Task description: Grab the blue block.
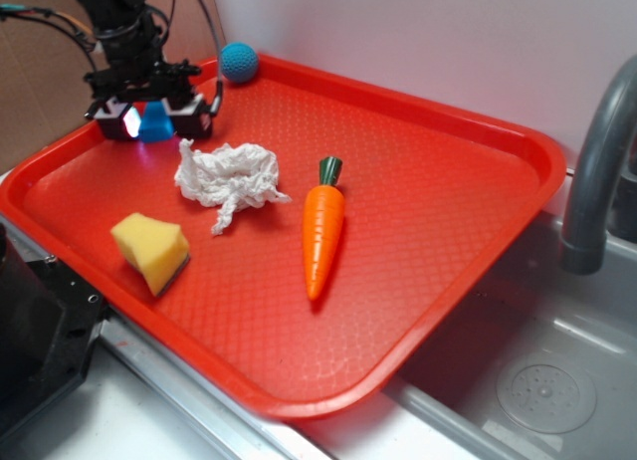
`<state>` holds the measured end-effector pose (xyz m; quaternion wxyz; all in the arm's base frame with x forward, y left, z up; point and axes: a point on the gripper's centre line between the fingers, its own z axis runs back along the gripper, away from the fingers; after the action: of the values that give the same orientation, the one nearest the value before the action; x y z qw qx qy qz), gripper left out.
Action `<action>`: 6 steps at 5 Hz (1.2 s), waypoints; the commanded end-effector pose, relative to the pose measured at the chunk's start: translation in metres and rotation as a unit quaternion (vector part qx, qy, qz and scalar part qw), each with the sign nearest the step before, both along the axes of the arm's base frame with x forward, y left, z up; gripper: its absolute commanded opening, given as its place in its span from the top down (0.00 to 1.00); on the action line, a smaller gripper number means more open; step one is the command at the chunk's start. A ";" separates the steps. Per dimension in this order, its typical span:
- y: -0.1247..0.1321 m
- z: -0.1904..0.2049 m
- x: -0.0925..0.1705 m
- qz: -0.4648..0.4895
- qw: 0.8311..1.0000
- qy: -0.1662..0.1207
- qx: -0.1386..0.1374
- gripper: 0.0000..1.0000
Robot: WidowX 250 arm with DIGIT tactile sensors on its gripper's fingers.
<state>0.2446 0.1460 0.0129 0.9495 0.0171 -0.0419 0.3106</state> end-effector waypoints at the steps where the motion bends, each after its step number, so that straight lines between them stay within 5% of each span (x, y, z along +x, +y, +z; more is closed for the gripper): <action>1: 0.013 -0.002 0.000 0.031 0.999 0.023 0.001 1.00; 2: 0.003 0.014 0.001 0.008 0.999 0.030 -0.029 1.00; 4: -0.090 0.077 -0.023 -0.111 0.993 0.032 -0.037 1.00; 6: -0.154 0.151 -0.010 -0.226 0.972 0.006 -0.057 1.00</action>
<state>0.2380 -0.0190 0.1500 0.9942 -0.0404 0.0009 0.0999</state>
